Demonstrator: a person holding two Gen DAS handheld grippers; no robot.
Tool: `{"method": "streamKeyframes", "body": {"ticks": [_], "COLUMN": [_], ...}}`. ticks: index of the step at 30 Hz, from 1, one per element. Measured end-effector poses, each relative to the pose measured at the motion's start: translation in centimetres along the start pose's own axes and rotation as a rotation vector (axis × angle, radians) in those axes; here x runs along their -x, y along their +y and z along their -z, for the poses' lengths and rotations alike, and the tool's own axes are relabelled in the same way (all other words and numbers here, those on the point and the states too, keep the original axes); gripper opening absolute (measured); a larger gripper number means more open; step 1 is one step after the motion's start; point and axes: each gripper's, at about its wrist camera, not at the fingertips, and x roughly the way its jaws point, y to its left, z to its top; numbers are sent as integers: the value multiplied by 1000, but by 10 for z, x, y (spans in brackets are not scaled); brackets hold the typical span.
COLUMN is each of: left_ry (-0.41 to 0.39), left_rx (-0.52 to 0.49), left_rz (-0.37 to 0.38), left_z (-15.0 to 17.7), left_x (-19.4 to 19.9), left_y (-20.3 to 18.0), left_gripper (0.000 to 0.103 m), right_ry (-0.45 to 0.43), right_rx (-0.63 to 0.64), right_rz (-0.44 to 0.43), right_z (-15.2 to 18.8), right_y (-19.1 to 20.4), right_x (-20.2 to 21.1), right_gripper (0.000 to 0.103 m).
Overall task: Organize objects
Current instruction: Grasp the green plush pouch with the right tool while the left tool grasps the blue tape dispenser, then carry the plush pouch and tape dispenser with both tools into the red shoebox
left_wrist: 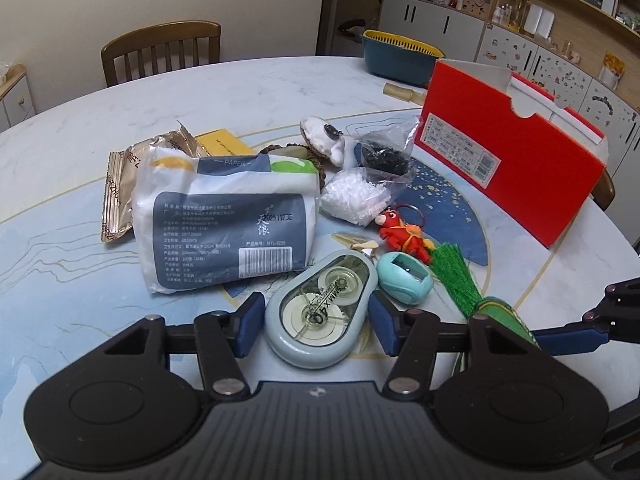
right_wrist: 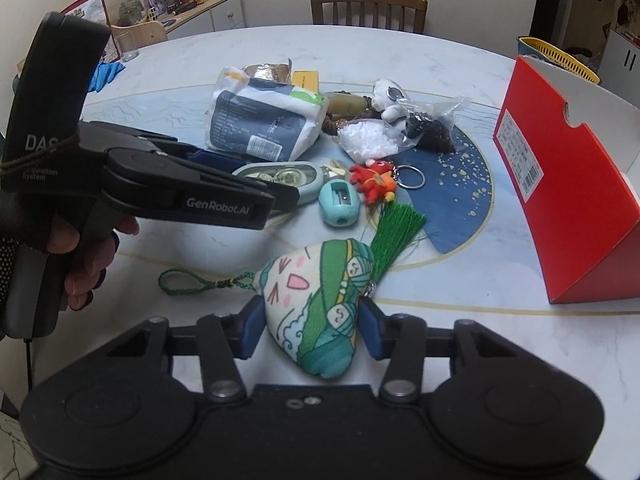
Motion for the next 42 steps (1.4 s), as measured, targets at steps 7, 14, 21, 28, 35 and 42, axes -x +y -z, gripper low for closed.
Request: {"method": "streamKeyframes", "body": {"ticks": [7, 14, 21, 28, 35, 42], "left_ry": [-7, -1, 11, 33, 30, 24], "left_rx": [25, -50, -85, -92, -71, -41], "left_rz": [37, 52, 10, -49, -94, -128], "left_z": [-5, -1, 2, 4, 1, -1], "left_x": [13, 15, 9, -7, -14, -15], "left_y": [3, -10, -22, -32, -37, -44], "left_gripper": [23, 25, 74, 74, 62, 51], "right_ry": [-45, -68, -75, -94, -107, -111], "right_rx": [-7, -15, -36, -57, -58, -24], "right_rz": [13, 16, 10, -3, -46, -83], "right_z": [-1, 1, 8, 9, 3, -6], "right_y": [-6, -15, -32, -53, -74, -92], "right_x": [23, 42, 55, 74, 94, 103], "right_gripper": [45, 46, 46, 46, 46, 46]}}
